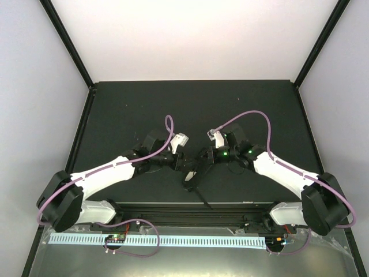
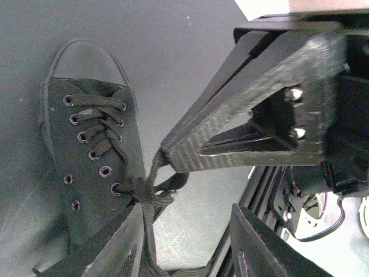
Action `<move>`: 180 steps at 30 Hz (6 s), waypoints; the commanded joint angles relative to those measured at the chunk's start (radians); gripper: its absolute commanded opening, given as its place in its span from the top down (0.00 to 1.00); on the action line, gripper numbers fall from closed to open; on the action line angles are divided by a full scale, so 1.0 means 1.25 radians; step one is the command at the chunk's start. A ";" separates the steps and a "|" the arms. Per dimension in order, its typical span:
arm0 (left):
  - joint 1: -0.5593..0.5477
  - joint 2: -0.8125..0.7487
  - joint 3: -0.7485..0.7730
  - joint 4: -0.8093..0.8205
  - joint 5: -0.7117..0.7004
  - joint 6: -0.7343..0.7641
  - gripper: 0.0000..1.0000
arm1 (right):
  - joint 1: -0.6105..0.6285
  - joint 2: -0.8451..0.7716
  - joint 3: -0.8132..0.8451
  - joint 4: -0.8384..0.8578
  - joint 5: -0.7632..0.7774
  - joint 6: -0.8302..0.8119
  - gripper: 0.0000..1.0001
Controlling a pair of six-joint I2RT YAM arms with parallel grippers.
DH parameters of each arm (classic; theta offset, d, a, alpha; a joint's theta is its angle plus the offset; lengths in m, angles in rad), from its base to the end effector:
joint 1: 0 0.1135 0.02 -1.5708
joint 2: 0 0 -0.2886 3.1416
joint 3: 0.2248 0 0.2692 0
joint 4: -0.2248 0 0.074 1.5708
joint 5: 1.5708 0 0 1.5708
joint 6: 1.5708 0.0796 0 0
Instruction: Tie the shoes
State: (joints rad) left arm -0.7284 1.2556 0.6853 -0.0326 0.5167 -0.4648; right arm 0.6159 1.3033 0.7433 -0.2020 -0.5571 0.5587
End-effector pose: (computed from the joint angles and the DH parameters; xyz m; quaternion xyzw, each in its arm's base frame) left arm 0.1990 -0.2302 0.2155 0.2303 0.8327 -0.4398 0.2451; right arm 0.2209 0.2079 0.2055 -0.1334 0.8804 0.4200 0.1748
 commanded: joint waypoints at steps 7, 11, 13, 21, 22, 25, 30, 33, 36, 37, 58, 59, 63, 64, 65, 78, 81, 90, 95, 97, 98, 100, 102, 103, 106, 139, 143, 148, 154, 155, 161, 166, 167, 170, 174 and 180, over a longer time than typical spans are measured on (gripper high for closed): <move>0.042 0.093 0.028 0.052 0.134 0.112 0.62 | 0.004 -0.020 -0.003 0.038 -0.047 -0.007 0.98; 0.045 0.109 0.026 0.084 0.150 0.100 0.62 | 0.004 -0.019 -0.003 0.036 -0.054 -0.010 0.98; 0.045 0.116 0.028 0.098 0.160 0.095 0.63 | 0.003 -0.017 -0.003 0.034 -0.057 -0.013 0.98; 0.050 0.146 0.052 0.098 0.160 0.105 0.76 | 0.003 -0.015 -0.002 0.032 -0.063 -0.015 0.98; 0.051 0.148 0.052 0.100 0.161 0.104 0.77 | 0.003 -0.015 -0.002 0.032 -0.064 -0.015 0.98; 0.055 0.154 0.051 0.110 0.159 0.100 0.87 | 0.004 -0.016 -0.002 0.031 -0.066 -0.016 0.98; 0.064 0.139 0.040 0.105 0.114 0.095 0.98 | 0.004 -0.027 -0.001 0.017 -0.044 -0.020 0.95; 0.071 0.114 0.025 0.106 0.087 0.093 0.98 | 0.005 -0.050 -0.004 -0.012 0.004 -0.024 0.66; 0.078 0.109 0.027 0.086 0.086 0.103 0.99 | 0.007 -0.099 -0.031 -0.035 0.062 -0.021 0.40; 0.079 0.109 0.030 0.078 0.085 0.108 0.99 | 0.010 -0.118 -0.047 -0.035 0.078 -0.014 0.38; 0.081 0.113 0.052 0.009 0.098 0.173 0.98 | 0.315 -0.038 -0.181 0.160 0.276 0.167 0.59; 0.081 0.113 0.052 0.008 0.098 0.174 0.98 | 0.317 -0.031 -0.182 0.161 0.279 0.170 0.60; 0.082 0.113 0.057 0.006 0.097 0.179 0.98 | 0.320 -0.017 -0.198 0.174 0.288 0.178 0.65; 0.081 0.115 0.058 0.004 0.098 0.181 0.98 | 0.320 -0.014 -0.201 0.175 0.293 0.180 0.69; 0.081 0.115 0.059 0.004 0.100 0.183 0.98 | 0.320 -0.010 -0.204 0.174 0.296 0.184 0.73; 0.081 0.087 0.032 0.005 0.138 0.223 0.98 | 0.280 -0.084 -0.262 0.183 0.294 0.204 0.99; 0.081 0.086 0.027 0.003 0.138 0.222 0.98 | 0.279 -0.094 -0.270 0.215 0.267 0.198 0.98; 0.080 0.088 0.024 0.013 0.138 0.212 0.98 | 0.279 -0.056 -0.292 0.309 0.229 0.195 0.71; 0.081 0.085 0.021 0.014 0.137 0.209 0.98 | 0.279 -0.028 -0.292 0.331 0.233 0.192 0.76; 0.080 0.082 0.020 0.015 0.139 0.208 0.99 | 0.278 -0.014 -0.291 0.328 0.235 0.197 0.86; 0.079 0.079 0.018 0.015 0.139 0.208 0.98 | 0.279 -0.013 -0.294 0.320 0.246 0.207 0.90; 0.070 0.071 0.018 0.003 0.129 0.221 0.98 | 0.278 -0.021 -0.305 0.305 0.270 0.223 0.97; 0.055 0.061 0.017 -0.012 0.122 0.238 0.98 | 0.271 -0.047 -0.321 0.303 0.275 0.231 0.98; 0.048 0.057 0.010 -0.015 0.122 0.243 0.98 | 0.266 -0.058 -0.328 0.301 0.275 0.232 0.98; 0.034 0.043 -0.011 -0.013 0.130 0.245 0.98 | 0.233 -0.090 -0.341 0.274 0.270 0.228 0.99; -0.105 -0.124 -0.060 -0.070 -0.075 0.145 0.65 | 0.081 -0.106 -0.221 0.077 0.160 0.041 0.98; -0.053 -0.122 -0.050 -0.068 -0.075 0.123 0.40 | 0.081 -0.120 -0.227 0.076 0.172 0.050 0.98; 0.069 -0.108 -0.081 -0.015 -0.017 0.042 0.33 | 0.081 -0.133 -0.235 0.082 0.173 0.062 0.98; 0.112 0.027 -0.053 -0.016 0.025 -0.017 0.35 | 0.082 -0.126 -0.230 0.086 0.167 0.064 0.98; 0.112 0.054 -0.045 -0.014 0.036 -0.009 0.37 | 0.081 -0.126 -0.229 0.087 0.166 0.065 0.98; 0.113 0.108 -0.033 0.038 0.137 0.140 0.43 | 0.081 -0.122 -0.228 0.092 0.159 0.066 0.98; 0.112 0.181 -0.003 0.034 0.178 0.194 0.46 | 0.081 -0.117 -0.226 0.095 0.156 0.067 0.98; 0.112 0.194 0.003 0.035 0.177 0.194 0.47 | 0.081 -0.117 -0.226 0.097 0.155 0.068 0.98; 0.113 0.221 0.014 0.055 0.181 0.186 0.54 | 0.081 -0.119 -0.228 0.097 0.153 0.070 0.98; 0.112 0.231 0.017 0.107 0.198 0.170 0.57 | 0.081 -0.121 -0.229 0.095 0.152 0.070 0.98; 0.112 0.269 0.030 0.115 0.209 0.171 0.58 | 0.081 -0.122 -0.230 0.095 0.150 0.070 0.98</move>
State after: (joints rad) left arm -0.5919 1.5532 0.6823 0.0608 0.7345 -0.2649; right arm 0.7227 1.1576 0.4625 -0.0975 -0.3561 0.6373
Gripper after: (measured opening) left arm 0.432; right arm 0.029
